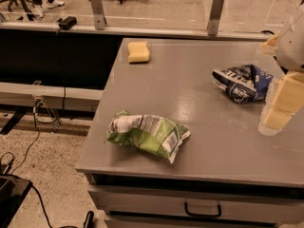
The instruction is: Pick sponge
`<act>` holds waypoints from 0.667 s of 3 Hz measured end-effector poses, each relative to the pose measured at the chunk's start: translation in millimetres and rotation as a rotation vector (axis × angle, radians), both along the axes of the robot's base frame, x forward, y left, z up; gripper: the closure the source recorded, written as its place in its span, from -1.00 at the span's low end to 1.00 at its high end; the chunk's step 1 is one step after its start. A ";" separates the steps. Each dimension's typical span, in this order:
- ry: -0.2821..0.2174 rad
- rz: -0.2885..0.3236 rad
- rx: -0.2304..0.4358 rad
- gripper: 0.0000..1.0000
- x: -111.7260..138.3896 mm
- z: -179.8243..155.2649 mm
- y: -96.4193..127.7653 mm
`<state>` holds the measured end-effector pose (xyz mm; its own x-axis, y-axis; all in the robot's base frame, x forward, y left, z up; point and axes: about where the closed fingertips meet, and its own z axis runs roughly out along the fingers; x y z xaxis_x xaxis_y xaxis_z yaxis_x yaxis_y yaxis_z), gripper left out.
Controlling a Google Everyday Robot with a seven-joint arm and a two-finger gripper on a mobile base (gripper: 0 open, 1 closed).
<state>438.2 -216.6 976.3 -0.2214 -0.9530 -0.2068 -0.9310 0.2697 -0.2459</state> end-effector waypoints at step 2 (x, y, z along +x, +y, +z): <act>-0.030 0.011 0.007 -1.00 33.9 5.3 4.6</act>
Offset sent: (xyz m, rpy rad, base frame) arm 0.0920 0.0099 0.0102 0.0157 -0.0604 0.0290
